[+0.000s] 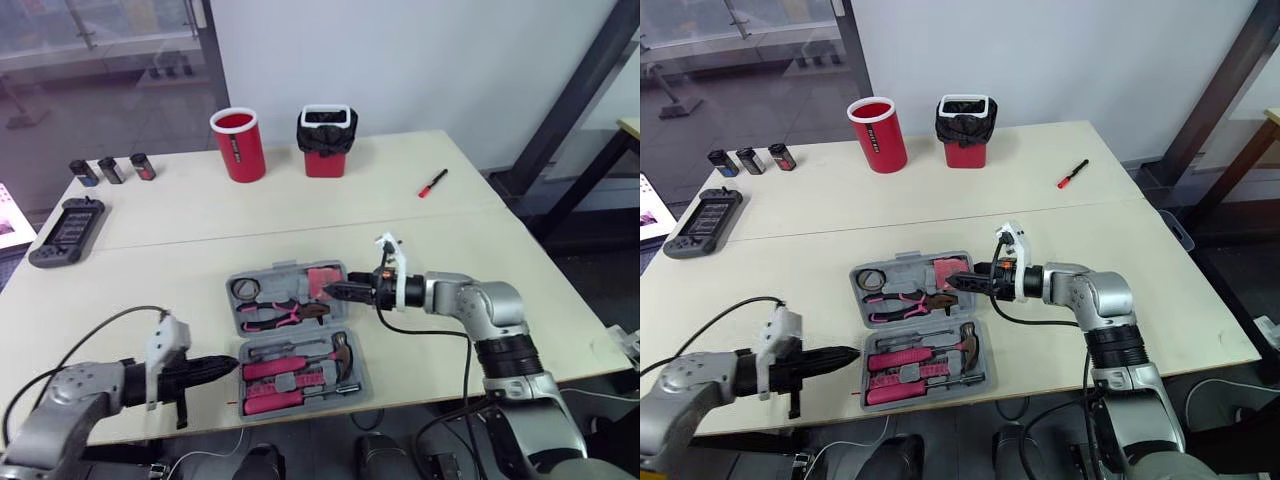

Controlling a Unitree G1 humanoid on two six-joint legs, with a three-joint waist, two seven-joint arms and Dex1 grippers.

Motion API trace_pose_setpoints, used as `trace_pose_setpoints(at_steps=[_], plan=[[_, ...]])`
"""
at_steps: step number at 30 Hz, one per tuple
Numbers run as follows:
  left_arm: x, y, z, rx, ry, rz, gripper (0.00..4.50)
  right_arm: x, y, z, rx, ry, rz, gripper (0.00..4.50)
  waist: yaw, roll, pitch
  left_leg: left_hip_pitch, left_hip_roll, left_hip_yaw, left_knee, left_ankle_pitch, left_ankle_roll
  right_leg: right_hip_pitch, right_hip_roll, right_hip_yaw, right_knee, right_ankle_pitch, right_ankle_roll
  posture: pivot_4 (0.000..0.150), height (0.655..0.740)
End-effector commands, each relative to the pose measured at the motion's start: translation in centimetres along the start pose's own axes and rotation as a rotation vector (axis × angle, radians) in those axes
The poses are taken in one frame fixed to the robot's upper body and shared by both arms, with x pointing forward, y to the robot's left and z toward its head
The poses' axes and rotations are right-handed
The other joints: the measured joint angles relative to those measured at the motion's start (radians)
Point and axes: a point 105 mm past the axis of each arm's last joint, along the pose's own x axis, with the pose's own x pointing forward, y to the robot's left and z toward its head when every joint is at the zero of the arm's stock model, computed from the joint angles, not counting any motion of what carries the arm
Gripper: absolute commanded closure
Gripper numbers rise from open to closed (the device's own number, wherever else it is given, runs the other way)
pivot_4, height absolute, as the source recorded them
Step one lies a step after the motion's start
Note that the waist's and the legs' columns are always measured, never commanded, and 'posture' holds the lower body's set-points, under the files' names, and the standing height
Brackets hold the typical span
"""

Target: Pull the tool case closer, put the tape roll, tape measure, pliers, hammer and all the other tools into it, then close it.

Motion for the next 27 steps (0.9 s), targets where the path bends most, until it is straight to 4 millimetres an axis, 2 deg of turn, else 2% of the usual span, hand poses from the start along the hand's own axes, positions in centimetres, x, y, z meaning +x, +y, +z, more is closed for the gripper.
trace_pose_setpoints(at_steps=[1,4,6,7,10,13,15,17,19,23,27], plan=[[-2.9,0.1,1.5,-0.055,-0.022,0.015,4.5,-1.7,5.1,1.9,-0.099,-0.075,0.193,0.05,0.001,-0.001,0.001,0.0,0.0,0.0,0.0,0.0,0.0,0.0,0.0,0.0,0.0,0.0,0.0,0.15,0.7387],[-5.3,-0.4,1.2,-0.062,0.047,0.016,4.5,-5.9,9.9,-0.6,-0.178,0.026,0.288,0.05,0.012,-0.001,0.002,-0.003,0.001,0.0,-0.001,0.0,0.0,-0.001,0.001,0.0,-0.001,-0.001,0.001,0.15,0.7387],[-6.0,-0.8,1.2,-0.061,0.067,0.008,4.5,-7.7,11.8,-1.7,-0.196,0.075,0.315,0.05,0.025,-0.002,0.002,-0.003,0.001,0.001,-0.001,-0.003,0.004,-0.001,0.0,0.0,-0.003,-0.002,0.0,0.15,0.7387],[-6.3,-0.9,1.3,-0.061,0.076,0.004,4.5,-8.5,12.5,-1.6,-0.203,0.079,0.32,0.05,0.026,-0.002,0.003,-0.003,0.001,0.001,0.0,-0.003,0.004,-0.001,0.0,0.0,-0.003,-0.002,0.0,0.15,0.7387],[-6.7,-0.2,2.0,-0.009,0.075,0.016,4.5,-10.1,13.1,1.0,-0.27,-0.01,0.259,0.05,0.026,-0.007,0.007,-0.002,0.003,0.004,0.002,-0.003,0.003,-0.002,0.0,-0.001,-0.003,-0.003,-0.005,0.15,0.7387],[-6.2,-0.1,3.1,0.041,0.051,-0.004,4.5,-10.4,11.7,1.6,-0.41,0.013,0.085,0.05,0.026,-0.01,0.009,-0.002,0.007,0.007,0.007,-0.005,0.0,-0.003,0.001,-0.002,-0.006,-0.003,-0.006,0.15,0.7387],[-5.7,-0.4,3.6,0.085,0.05,-0.032,4.5,-10.7,9.9,1.4,-0.565,0.052,-0.07,0.05,0.029,-0.009,0.009,-0.003,0.011,0.008,0.006,-0.006,-0.001,-0.006,0.001,-0.006,-0.017,0.0,-0.009,0.15,0.7387],[-5.3,-0.7,3.9,0.143,0.054,-0.049,4.5,-11.2,9.1,0.9,-0.7,0.085,-0.119,0.05,0.031,-0.011,0.008,-0.007,0.011,0.013,0.006,-0.004,-0.002,-0.007,-0.003,-0.008,-0.02,0.001,-0.011,0.15,0.7387],[-5.1,-0.2,4.2,0.178,0.037,-0.002,4.5,-11.8,8.5,0.1,-0.738,0.118,-0.131,0.05,0.029,-0.012,0.008,-0.01,0.009,0.018,0.007,-0.002,-0.004,-0.007,-0.005,-0.004,-0.02,0.007,-0.013,0.15,0.7387],[-4.7,0.5,5.1,0.203,-0.007,0.06,4.5,-13.8,5.6,-2.2,-0.806,0.237,-0.21,0.05,0.036,-0.014,0.008,-0.015,0.007,0.02,0.007,-0.003,-0.005,-0.013,-0.005,0.001,-0.019,0.015,0.005,0.15,0.7387],[-4.6,0.3,5.0,0.208,-0.014,0.056,4.5,-14.2,4.9,-2.8,-0.806,0.231,-0.216,0.05,0.04,-0.013,0.008,-0.015,0.009,0.02,0.006,-0.003,-0.004,-0.015,-0.002,0.0,-0.016,0.014,0.006,0.15,0.7387]])
